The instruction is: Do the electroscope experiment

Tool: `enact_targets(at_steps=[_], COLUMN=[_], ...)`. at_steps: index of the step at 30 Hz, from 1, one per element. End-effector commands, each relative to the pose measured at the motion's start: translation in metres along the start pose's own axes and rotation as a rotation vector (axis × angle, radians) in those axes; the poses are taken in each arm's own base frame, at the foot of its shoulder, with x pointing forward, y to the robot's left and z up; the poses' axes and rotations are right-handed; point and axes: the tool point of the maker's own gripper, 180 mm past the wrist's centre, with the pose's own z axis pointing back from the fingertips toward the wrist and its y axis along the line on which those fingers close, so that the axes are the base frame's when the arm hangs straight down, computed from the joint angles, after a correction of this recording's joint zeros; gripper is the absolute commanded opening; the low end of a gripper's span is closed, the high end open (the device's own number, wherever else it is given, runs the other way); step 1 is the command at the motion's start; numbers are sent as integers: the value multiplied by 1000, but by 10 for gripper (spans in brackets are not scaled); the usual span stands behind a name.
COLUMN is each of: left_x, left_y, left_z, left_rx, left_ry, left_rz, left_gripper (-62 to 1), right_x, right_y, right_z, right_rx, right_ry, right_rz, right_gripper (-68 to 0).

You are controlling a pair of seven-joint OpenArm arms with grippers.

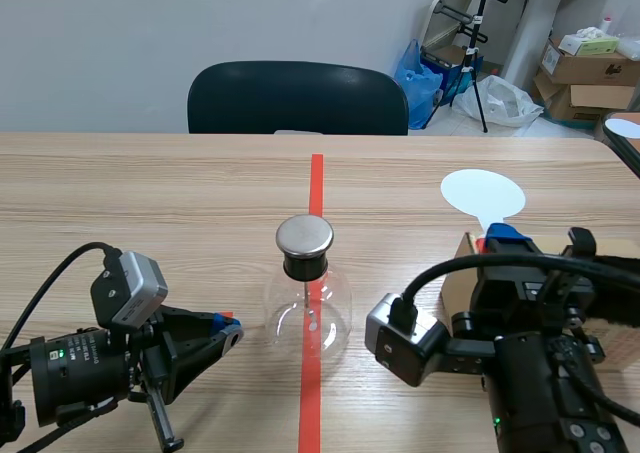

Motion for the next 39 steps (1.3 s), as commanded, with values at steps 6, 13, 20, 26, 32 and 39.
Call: enact_targets(at_steps=[6,13,20,26,32,39], left_x=[13,13,13,13,13,13], left_y=[2,2,2,2,2,2], left_z=[-3,-3,-3,-3,-3,-3], left_rx=[3,3,3,3,3,3], left_ry=[-44,-44,-44,-44,-44,-44], left_rz=[-5,-5,-5,-5,-5,-5], left_gripper=[-578,-578,-578,-578,-578,-578], right_x=[-5,14,47,75,94,107], right_y=[-12,-12,-12,-12,-11,-11], right_z=[-5,-4,1,11,22,30], right_rx=[-40,-41,-38,-39,-39,-39], right_ry=[26,-81,-266,-429,-551,-637], right_rz=[-12,-10,-4,-1,2,3], right_gripper=[-665,-665,-665,-665,-665,-665])
